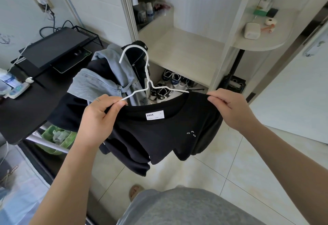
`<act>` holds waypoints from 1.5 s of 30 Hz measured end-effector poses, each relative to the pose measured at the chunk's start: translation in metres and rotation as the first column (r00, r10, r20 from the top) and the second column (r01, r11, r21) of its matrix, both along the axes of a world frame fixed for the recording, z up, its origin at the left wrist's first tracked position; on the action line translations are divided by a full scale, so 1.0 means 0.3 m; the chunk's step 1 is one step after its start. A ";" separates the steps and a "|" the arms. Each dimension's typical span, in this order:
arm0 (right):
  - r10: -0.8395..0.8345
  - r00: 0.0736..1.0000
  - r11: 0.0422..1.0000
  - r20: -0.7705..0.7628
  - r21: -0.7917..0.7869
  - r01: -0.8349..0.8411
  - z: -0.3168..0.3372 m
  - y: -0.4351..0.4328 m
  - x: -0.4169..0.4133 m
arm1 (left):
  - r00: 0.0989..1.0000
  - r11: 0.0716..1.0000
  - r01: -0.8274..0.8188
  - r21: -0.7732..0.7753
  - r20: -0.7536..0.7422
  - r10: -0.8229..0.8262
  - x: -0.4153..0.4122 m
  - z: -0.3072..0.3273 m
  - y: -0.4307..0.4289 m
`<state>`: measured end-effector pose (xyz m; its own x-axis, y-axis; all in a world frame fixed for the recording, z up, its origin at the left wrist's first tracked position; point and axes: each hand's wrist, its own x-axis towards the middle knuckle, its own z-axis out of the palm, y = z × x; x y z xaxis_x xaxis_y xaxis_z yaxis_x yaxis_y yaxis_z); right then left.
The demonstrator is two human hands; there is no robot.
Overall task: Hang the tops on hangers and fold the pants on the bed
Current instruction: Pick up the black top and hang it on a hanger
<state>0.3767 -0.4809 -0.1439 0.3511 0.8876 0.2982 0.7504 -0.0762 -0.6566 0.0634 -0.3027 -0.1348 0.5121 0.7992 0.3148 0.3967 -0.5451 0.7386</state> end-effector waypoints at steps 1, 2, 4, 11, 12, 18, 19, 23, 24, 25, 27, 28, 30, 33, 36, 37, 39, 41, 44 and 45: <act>-0.008 0.999 1.000 -0.047 -0.003 0.008 0.005 0.001 -0.002 | 1.000 1.000 0.001 0.009 -0.011 -0.001 -0.001 -0.001 0.002; -0.019 0.996 1.000 -0.089 -0.002 0.019 0.011 0.002 -0.007 | 1.000 1.000 0.006 0.019 -0.024 -0.005 -0.003 -0.003 0.004; -0.050 0.987 0.998 -0.151 0.028 0.054 0.025 0.003 -0.018 | 0.999 0.999 0.023 0.043 -0.047 -0.021 -0.006 -0.008 0.008; -0.086 0.968 0.993 -0.237 0.063 0.104 0.084 0.029 -0.035 | 0.997 0.997 0.070 0.021 0.023 -0.071 0.000 -0.010 0.010; -0.070 0.962 0.995 -0.265 0.048 0.085 0.092 0.028 -0.030 | 0.997 0.999 0.051 0.012 0.061 -0.052 -0.001 -0.010 0.008; 0.032 0.934 0.990 -0.356 -0.120 -0.079 0.111 -0.005 -0.003 | 0.994 0.999 0.005 0.050 0.105 -0.010 -0.027 -0.011 0.016; 0.034 0.930 0.986 -0.365 -0.139 -0.091 0.109 -0.007 -0.001 | 0.994 0.999 0.007 0.054 0.107 -0.013 -0.028 -0.012 0.015; 0.042 0.913 0.981 -0.405 -0.157 -0.115 0.108 -0.010 -0.015 | 0.996 0.998 0.005 0.061 0.091 -0.010 -0.020 -0.018 0.011; 0.038 0.916 0.981 -0.400 -0.157 -0.110 0.104 -0.012 -0.016 | 0.996 0.998 0.006 0.056 0.088 -0.011 -0.020 -0.018 0.011; 0.037 0.921 0.984 -0.388 -0.147 -0.101 0.099 -0.014 -0.015 | 0.996 0.999 0.006 0.049 0.086 -0.010 -0.019 -0.019 0.010; 0.030 0.929 0.989 -0.369 -0.125 -0.081 0.095 -0.019 -0.011 | 0.997 1.000 0.007 0.019 0.083 -0.008 -0.014 -0.020 0.011; 0.039 0.930 0.988 -0.364 -0.124 -0.090 0.097 -0.022 -0.010 | 0.997 1.000 0.012 -0.004 0.079 -0.012 -0.004 -0.021 0.011; 0.100 0.939 0.967 -0.330 -0.188 -0.169 0.103 -0.025 -0.021 | 0.998 0.999 0.026 -0.031 0.051 -0.025 0.032 -0.020 0.010; 0.187 0.930 0.906 -0.317 -0.311 -0.288 0.115 -0.034 -0.054 | 1.000 0.999 0.025 0.047 -0.008 -0.025 0.122 -0.017 0.010; 0.177 0.894 0.912 -0.412 -0.273 -0.306 0.143 -0.047 -0.078 | 0.998 0.998 0.003 0.057 -0.060 0.000 0.220 -0.005 0.021; 0.164 0.899 0.930 -0.407 -0.241 -0.278 0.152 -0.048 -0.082 | 0.998 0.999 0.000 0.046 -0.057 0.002 0.251 0.003 0.026; 0.115 0.901 0.966 -0.418 -0.163 -0.199 0.173 -0.038 -0.088 | 0.999 0.999 -0.021 0.030 -0.030 0.022 0.314 0.028 0.036; 0.049 0.891 0.989 -0.451 -0.104 -0.107 0.197 -0.012 -0.086 | 0.997 0.997 -0.074 0.021 -0.005 0.074 0.369 0.062 0.046; -0.038 0.895 0.999 -0.444 -0.037 0.024 0.250 0.050 -0.073 | 0.998 1.000 -0.013 -0.010 0.065 0.014 0.426 0.109 0.083; -0.058 0.901 0.998 -0.429 -0.005 0.062 0.273 0.081 -0.063 | 0.993 0.998 0.049 -0.039 0.112 -0.044 0.441 0.126 0.097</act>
<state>0.3577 -0.4566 -0.0620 0.4997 0.8586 0.1146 0.3902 -0.1050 -0.9147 0.1959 -0.2737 -0.0971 0.5129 0.7888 0.3386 0.2856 -0.5288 0.7993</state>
